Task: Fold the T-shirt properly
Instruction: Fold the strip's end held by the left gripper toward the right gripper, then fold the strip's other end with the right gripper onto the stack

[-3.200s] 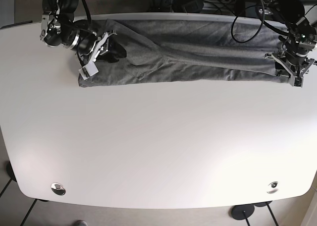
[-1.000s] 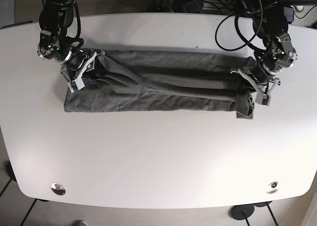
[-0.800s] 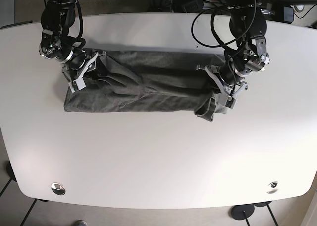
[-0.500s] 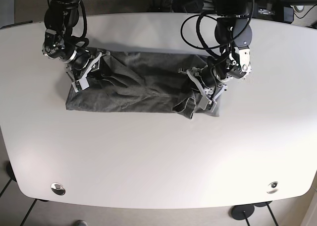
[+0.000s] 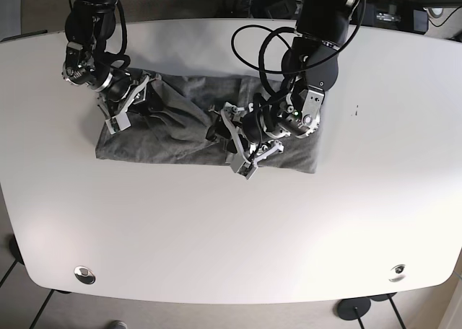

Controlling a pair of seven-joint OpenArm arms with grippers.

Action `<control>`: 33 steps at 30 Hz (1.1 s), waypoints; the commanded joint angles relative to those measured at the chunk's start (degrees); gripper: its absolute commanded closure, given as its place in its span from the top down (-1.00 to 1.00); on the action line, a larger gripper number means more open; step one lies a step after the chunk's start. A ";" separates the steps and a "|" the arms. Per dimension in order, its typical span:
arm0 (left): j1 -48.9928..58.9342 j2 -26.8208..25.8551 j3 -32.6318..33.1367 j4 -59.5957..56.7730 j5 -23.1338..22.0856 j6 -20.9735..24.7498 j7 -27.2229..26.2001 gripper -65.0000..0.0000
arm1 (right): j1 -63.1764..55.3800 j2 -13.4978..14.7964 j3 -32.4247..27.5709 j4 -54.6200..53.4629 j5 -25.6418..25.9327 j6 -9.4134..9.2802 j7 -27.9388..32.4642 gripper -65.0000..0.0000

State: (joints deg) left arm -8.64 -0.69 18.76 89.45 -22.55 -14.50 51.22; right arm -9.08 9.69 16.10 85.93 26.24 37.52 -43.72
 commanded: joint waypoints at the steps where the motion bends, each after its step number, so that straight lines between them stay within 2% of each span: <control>1: -1.33 0.47 2.38 1.94 -0.80 -0.14 -0.89 -0.05 | -0.37 0.11 -0.05 0.18 -1.93 -0.46 -3.00 -0.45; 3: -2.39 0.20 2.99 3.08 -0.80 -0.14 -0.98 -0.06 | -0.28 -1.65 0.91 0.27 -1.93 -0.46 -3.00 -0.45; 8: -0.10 -4.81 -4.74 6.68 -1.15 -0.14 -0.80 -0.06 | 0.16 -5.43 5.66 8.97 -1.93 -0.46 -3.79 -0.45; 11: 3.85 -9.38 -10.72 8.44 -1.15 -0.84 -0.89 -0.08 | 2.00 -7.54 10.67 14.25 -1.93 -0.11 -9.15 -0.42; 13: 5.70 -11.14 -13.62 8.44 -0.97 -3.83 -0.89 -0.28 | 4.47 -8.51 15.95 16.09 -1.84 0.06 -13.46 -0.41; 14: 6.84 -12.01 -14.68 8.18 -0.71 -5.76 -0.89 -0.42 | 5.43 -8.77 18.41 16.62 -1.84 0.77 -15.57 -0.34; 15: 8.60 -13.51 -15.47 7.83 -0.18 -7.78 -1.33 -0.62 | 6.75 -8.77 22.72 16.71 -1.84 2.48 -18.65 -0.08; 18: 11.77 -14.65 -15.99 5.54 3.95 -9.54 -7.57 -0.85 | 9.92 -8.59 33.00 14.60 0.00 2.48 -23.92 0.54; 19: 12.91 -14.65 -15.99 4.40 5.36 -9.63 -9.95 -0.89 | 10.36 -7.72 35.90 12.93 1.15 2.48 -25.68 0.70; 20: 13.52 -14.65 -15.99 2.90 6.41 -9.63 -11.97 -0.90 | 10.62 -5.69 38.01 10.73 2.38 2.48 -27.44 0.82; 22: 13.52 -14.65 -15.99 -1.49 6.50 -9.63 -14.78 -0.91 | 11.32 -2.26 38.72 3.78 5.80 2.48 -29.29 0.86; 24: 13.52 -14.39 -15.99 -5.54 6.41 -9.63 -16.19 -0.91 | 11.06 1.69 39.07 -7.03 12.31 2.48 -29.37 0.86; 26: 13.70 -14.30 -16.08 -3.78 4.22 -9.63 -16.19 -0.91 | 10.36 3.27 38.63 -13.01 16.09 2.48 -29.20 0.86; 28: 13.79 -14.48 -17.14 -0.17 -1.06 -9.63 -16.10 -0.91 | 10.36 3.10 38.36 -13.97 16.62 2.48 -29.11 0.86; 31: 14.23 -14.39 -22.06 3.52 -6.77 -9.45 -12.06 -0.91 | 10.18 0.99 32.56 -12.57 16.88 2.48 -29.11 0.86; 33: 14.23 -14.30 -25.23 4.66 -8.53 -9.37 -10.83 -0.90 | 9.83 -3.67 30.19 -9.75 16.53 2.48 -28.14 0.86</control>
State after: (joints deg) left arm 6.02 -14.63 -6.81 92.90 -30.11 -23.83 40.95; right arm 0.86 4.84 46.26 76.47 45.78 40.62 -68.73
